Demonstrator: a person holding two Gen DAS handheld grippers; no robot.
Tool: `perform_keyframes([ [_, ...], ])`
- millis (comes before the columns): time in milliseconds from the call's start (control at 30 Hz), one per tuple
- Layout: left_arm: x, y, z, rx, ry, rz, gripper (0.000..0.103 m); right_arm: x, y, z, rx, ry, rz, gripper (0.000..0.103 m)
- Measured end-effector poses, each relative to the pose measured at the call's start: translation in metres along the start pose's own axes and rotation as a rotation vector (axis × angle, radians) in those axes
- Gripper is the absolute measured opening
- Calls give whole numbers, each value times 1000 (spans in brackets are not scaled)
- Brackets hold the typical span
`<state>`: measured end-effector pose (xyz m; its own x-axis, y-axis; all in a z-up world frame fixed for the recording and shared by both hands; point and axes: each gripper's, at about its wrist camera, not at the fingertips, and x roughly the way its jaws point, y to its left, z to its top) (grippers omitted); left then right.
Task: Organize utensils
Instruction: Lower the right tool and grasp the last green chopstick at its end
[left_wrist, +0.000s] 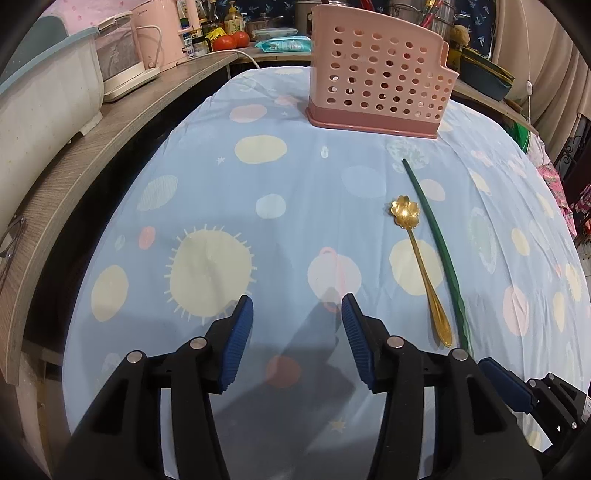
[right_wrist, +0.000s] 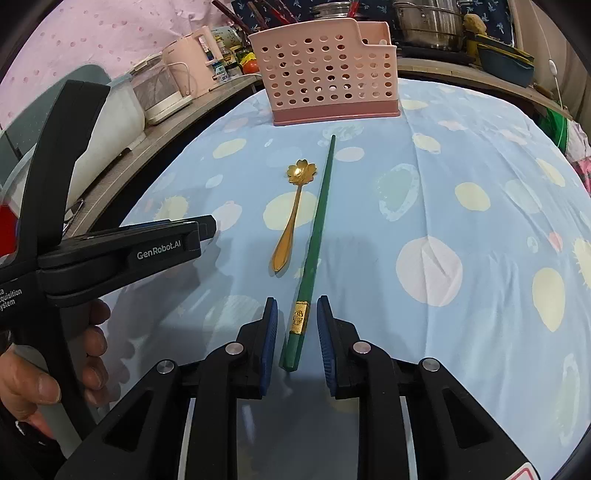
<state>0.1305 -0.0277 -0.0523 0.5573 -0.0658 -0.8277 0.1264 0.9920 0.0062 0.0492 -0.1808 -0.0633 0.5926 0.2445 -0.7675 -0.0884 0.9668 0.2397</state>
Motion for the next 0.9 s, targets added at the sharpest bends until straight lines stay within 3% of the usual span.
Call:
perform_keyframes([
  [267,-3,-2,-2,6,-3,-10,52,1,-8,-3,19,2,-7,9],
  [900,1,-50,-3,59,39,-162,62,-12,-49,-3,138,-40,-60,7],
])
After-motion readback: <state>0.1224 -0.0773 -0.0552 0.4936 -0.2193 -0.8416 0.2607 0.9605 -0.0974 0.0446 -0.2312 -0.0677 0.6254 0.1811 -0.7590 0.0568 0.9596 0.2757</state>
